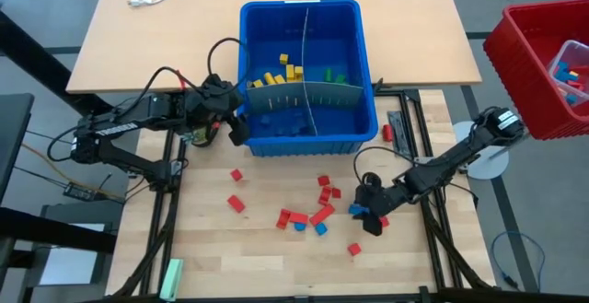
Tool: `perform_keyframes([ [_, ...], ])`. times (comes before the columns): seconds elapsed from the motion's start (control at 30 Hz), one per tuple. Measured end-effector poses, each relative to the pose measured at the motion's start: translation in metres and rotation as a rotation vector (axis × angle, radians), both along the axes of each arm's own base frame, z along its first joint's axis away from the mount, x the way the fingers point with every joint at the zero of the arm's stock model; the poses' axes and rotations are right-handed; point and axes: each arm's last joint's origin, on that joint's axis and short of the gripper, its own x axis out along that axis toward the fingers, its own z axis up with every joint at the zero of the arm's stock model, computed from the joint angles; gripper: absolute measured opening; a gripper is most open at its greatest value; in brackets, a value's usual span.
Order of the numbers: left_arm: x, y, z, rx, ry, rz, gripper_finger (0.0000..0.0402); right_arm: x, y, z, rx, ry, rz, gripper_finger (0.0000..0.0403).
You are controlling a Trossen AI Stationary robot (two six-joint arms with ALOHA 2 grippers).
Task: Sort blocks
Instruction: Put the blue block with the other blue blocks into the blue bin
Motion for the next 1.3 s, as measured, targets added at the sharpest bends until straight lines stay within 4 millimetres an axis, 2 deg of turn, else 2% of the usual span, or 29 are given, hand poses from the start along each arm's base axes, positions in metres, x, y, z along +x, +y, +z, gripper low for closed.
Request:
perform_keyframes([
  [0.1, 0.000, 0.000, 0.000, -0.006, 0.000, -0.008, 0.0232, -0.006, 0.001, -0.003, -0.030, 0.042, -0.044, 0.0276],
  [0.2, 0.000, 0.000, 0.000, -0.007, 0.000, -0.009, 0.0232, -0.010, 0.004, -0.005, -0.013, 0.068, -0.062, 0.0306],
  [0.4, 0.000, 0.000, 0.000, -0.007, 0.000, -0.009, 0.0232, -0.011, 0.005, -0.007, -0.046, 0.072, -0.055, 0.0313],
  [0.73, 0.000, 0.000, 0.000, -0.007, -0.001, -0.009, 0.0232, -0.004, 0.013, -0.038, -0.077, 0.208, -0.016, 0.0262],
  [0.9, 0.000, 0.000, 0.000, -0.007, -0.001, -0.009, 0.0232, -0.001, 0.013, -0.043, -0.094, 0.217, -0.027, 0.0202],
  [1.07, 0.000, 0.000, 0.000, -0.007, -0.001, -0.009, 0.0232, -0.002, 0.013, -0.042, -0.105, 0.218, -0.033, 0.0111],
  [1.3, 0.000, 0.000, 0.000, -0.006, -0.002, -0.008, 0.0232, -0.004, 0.007, -0.024, -0.047, 0.154, -0.030, 0.0110],
])
